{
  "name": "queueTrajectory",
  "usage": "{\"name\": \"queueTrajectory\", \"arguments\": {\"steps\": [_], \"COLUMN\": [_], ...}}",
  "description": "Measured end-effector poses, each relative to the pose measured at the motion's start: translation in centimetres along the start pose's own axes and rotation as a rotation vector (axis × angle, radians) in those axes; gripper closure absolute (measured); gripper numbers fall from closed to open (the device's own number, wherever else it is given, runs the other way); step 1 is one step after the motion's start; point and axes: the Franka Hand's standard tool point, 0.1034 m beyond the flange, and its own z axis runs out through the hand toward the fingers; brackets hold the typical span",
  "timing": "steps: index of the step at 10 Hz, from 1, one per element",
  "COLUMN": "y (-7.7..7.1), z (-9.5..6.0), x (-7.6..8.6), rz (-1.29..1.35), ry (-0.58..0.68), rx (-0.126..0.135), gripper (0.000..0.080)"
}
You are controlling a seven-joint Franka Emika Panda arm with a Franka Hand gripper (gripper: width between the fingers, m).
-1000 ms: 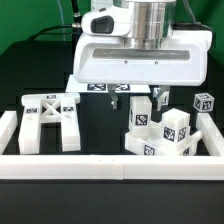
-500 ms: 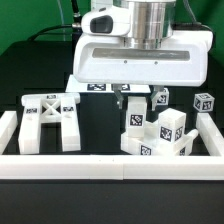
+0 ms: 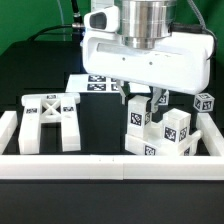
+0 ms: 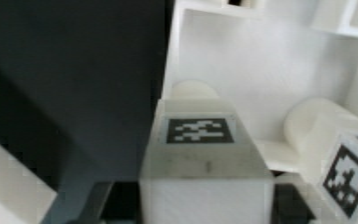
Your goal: Assemble chair
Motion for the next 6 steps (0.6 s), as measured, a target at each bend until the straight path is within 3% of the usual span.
{"name": "queueTrajectory", "arguments": {"steps": [3,6], "y": [0.17,0.18], "z": [0.23,0.26], "x": [-0.05,-0.02], "rz": [0.322,0.562], "ry": [-0.021,-0.029], "rx": [0.023,0.025], "gripper": [0.0506,0.0506]}}
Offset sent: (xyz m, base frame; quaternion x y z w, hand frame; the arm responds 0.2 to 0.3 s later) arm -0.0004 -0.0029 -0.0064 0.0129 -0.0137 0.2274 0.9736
